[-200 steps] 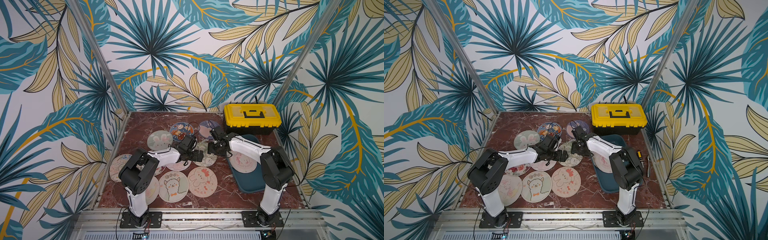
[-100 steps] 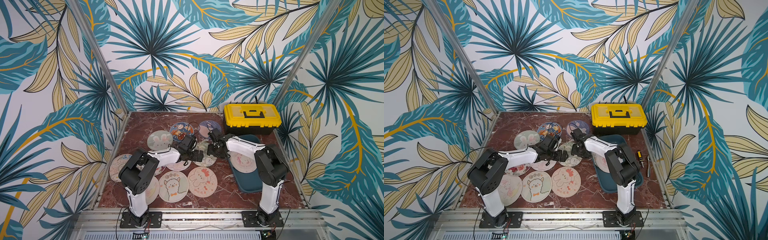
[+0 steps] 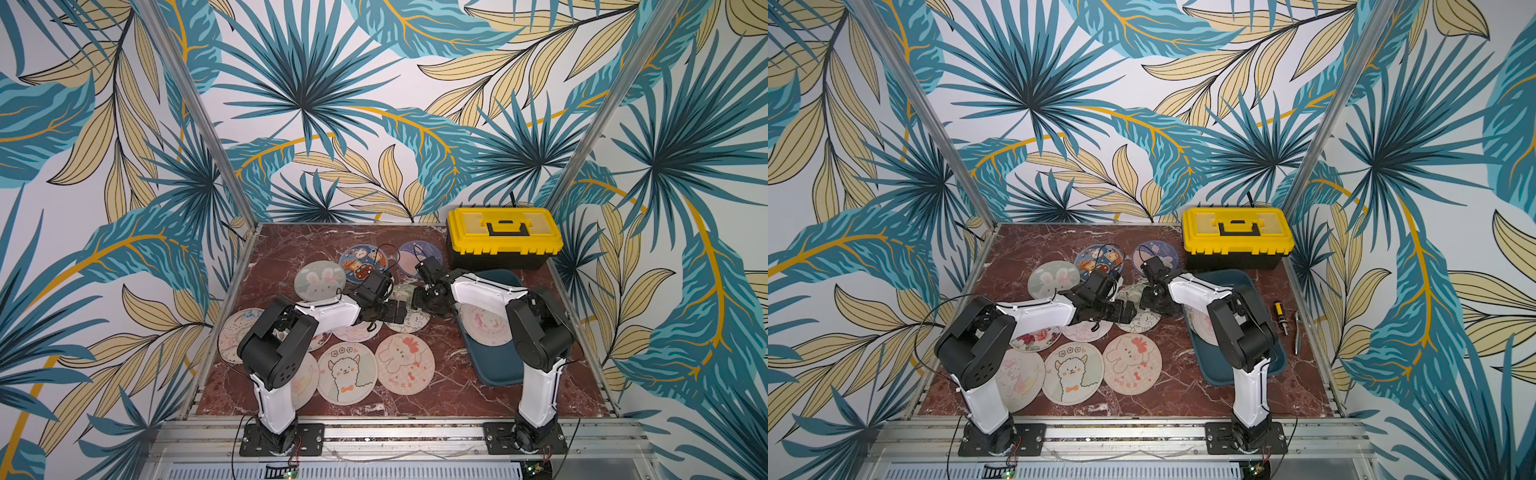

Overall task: Put the coasters into the storage box
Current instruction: Pick up the coaster from the center of the board.

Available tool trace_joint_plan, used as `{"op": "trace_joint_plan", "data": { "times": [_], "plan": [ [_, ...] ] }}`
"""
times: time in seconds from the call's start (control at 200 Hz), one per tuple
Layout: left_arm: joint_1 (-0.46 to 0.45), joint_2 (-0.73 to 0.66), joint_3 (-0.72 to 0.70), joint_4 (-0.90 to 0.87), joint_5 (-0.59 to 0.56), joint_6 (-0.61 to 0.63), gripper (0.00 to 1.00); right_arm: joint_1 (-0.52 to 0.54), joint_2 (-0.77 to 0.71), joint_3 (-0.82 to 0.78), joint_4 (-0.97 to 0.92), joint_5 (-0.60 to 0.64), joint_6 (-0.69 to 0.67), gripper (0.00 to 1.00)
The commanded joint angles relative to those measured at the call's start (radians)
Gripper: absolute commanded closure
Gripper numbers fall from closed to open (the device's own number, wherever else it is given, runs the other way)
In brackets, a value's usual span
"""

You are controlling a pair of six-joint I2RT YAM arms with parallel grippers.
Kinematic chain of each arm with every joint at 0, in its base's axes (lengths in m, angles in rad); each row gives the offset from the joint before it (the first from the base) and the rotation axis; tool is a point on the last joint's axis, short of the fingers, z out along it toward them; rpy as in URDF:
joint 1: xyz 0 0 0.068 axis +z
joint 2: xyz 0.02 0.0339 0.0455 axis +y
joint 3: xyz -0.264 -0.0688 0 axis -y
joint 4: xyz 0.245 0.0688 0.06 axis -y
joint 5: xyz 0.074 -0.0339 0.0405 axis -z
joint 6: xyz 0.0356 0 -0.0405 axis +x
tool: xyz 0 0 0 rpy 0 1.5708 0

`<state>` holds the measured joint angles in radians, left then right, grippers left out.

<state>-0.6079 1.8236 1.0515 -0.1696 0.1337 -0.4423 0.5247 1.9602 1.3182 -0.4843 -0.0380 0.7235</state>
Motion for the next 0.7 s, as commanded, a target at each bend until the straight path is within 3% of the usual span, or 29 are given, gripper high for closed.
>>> {"op": "trace_joint_plan", "data": {
  "times": [0.0, 0.07, 0.456, 0.691],
  "plan": [
    [0.003, 0.008, 0.03, -0.025, -0.015, 0.008, 0.01, 0.006, 0.03, -0.017, 0.026, -0.046, 0.007, 0.45],
    [0.004, 0.009, 0.029, -0.026, -0.013, 0.008, 0.01, 0.006, 0.032, -0.012, 0.022, -0.041, 0.006, 0.49],
    [0.003, 0.006, 0.03, -0.025, -0.028, 0.009, 0.01, 0.006, -0.005, -0.015, 0.028, -0.025, -0.037, 0.99],
    [0.003, -0.031, 0.039, -0.025, -0.043, 0.033, 0.01, 0.008, -0.08, -0.022, 0.026, 0.007, -0.077, 1.0]
  ]
}}
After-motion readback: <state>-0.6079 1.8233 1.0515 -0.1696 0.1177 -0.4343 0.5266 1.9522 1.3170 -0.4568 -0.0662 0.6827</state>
